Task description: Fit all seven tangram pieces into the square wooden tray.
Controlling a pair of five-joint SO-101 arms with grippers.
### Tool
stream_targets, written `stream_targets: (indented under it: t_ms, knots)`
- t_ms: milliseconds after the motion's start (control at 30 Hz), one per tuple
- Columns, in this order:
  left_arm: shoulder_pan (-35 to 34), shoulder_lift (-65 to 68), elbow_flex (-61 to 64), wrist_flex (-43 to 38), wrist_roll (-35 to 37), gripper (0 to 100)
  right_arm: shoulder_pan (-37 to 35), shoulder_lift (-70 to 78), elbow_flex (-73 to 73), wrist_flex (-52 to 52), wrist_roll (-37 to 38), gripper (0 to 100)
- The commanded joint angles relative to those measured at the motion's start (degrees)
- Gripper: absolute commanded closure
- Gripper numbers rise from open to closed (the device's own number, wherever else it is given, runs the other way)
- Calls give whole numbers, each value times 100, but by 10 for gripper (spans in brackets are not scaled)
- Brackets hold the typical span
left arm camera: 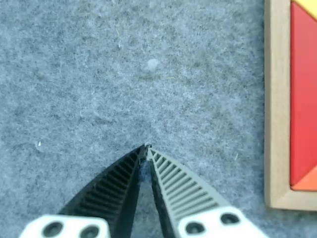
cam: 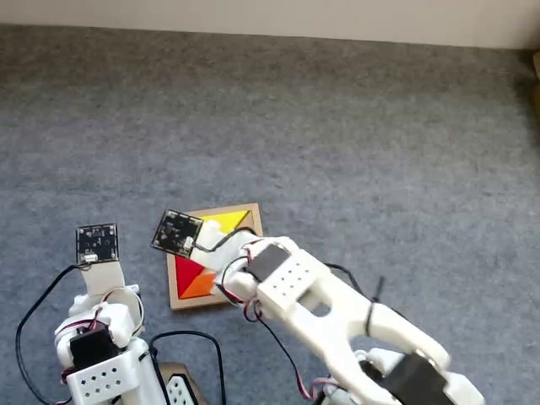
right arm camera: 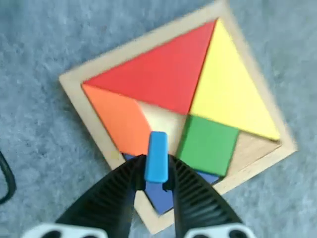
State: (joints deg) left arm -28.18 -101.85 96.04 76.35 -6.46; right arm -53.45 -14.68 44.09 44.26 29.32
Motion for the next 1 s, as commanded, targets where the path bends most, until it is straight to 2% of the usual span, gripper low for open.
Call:
stream_targets:
  t_ms: [0, 200, 333, 400, 567, 733, 867, 967]
  knots:
    - [-57, -233, 119, 18, -35, 994, -48, 488, -629, -154, 79, 962]
    - [-57, -233, 119, 18, -35, 994, -40, 778, -1077, -84, 53, 950]
    - [-57, -233, 119, 18, -35, 994, -57, 769, -1147, 374, 53, 849]
    - [-57, -233, 119, 18, -35, 994, -75, 769, -1288, 629, 53, 830]
    - [-57, -233, 119, 18, -35, 994, -84, 769, -1596, 1130, 44, 831]
    - [-57, -233, 119, 18, -35, 994, -268, 760, -1604, 1174, 9, 832]
    - [-57, -233, 119, 18, -35, 994, -224, 725, -1727, 1182, -396, 835]
    - [-57, -233, 119, 18, -35, 994, -224, 391, -1868, 1174, -413, 905]
